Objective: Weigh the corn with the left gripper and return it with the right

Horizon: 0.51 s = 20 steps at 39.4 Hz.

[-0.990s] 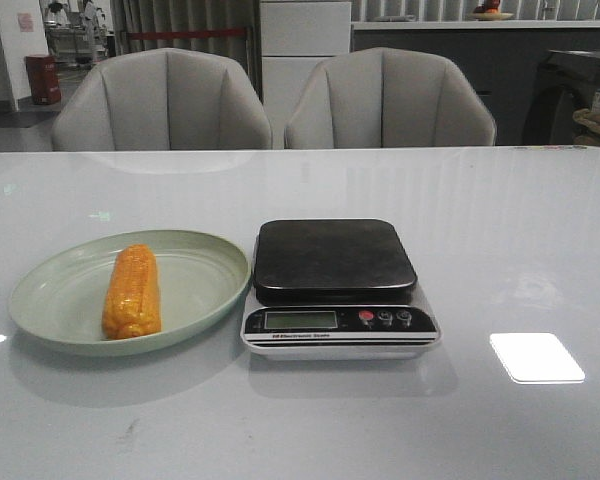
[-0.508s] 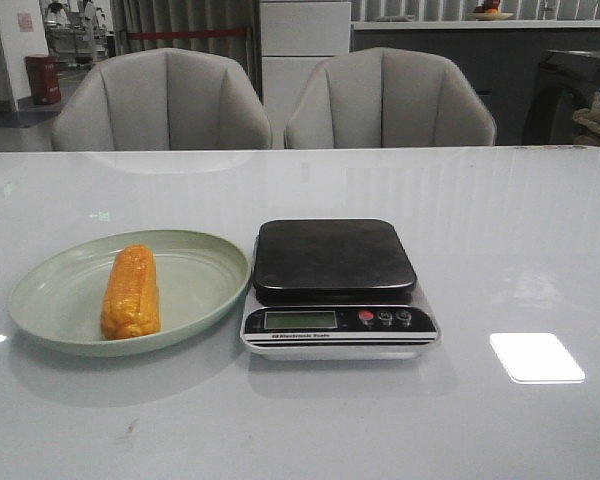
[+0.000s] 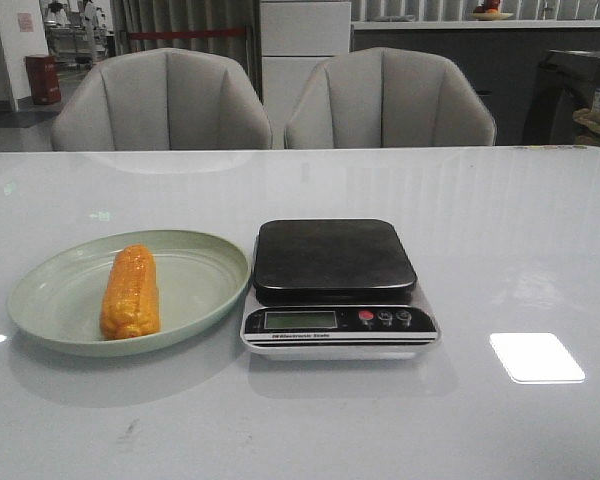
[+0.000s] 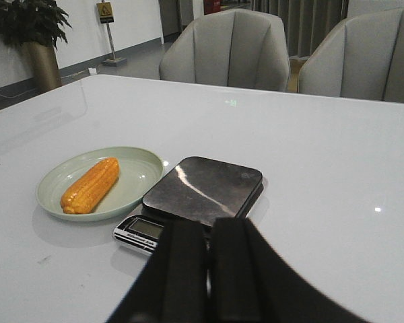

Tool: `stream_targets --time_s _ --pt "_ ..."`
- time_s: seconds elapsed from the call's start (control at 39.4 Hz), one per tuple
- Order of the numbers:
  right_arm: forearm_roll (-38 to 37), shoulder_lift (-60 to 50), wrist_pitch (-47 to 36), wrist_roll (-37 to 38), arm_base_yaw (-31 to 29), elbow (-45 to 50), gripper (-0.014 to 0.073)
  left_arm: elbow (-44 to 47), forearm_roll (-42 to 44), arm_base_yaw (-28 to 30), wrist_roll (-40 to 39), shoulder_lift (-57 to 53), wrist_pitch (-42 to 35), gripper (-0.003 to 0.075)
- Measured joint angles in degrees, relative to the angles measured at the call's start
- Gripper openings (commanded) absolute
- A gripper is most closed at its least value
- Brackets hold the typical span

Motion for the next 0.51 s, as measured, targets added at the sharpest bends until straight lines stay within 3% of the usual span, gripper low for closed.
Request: stream_targets --time_s 0.41,0.51 --pt "0.0 0.0 0.12 0.0 0.0 0.0 0.0169 0.23 0.4 0.0 0.0 0.0 0.0 0.0114" --pt "0.0 0.0 0.12 0.0 0.0 0.0 0.0169 1.24 2.91 2.24 0.0 0.0 -1.88 0.0114"
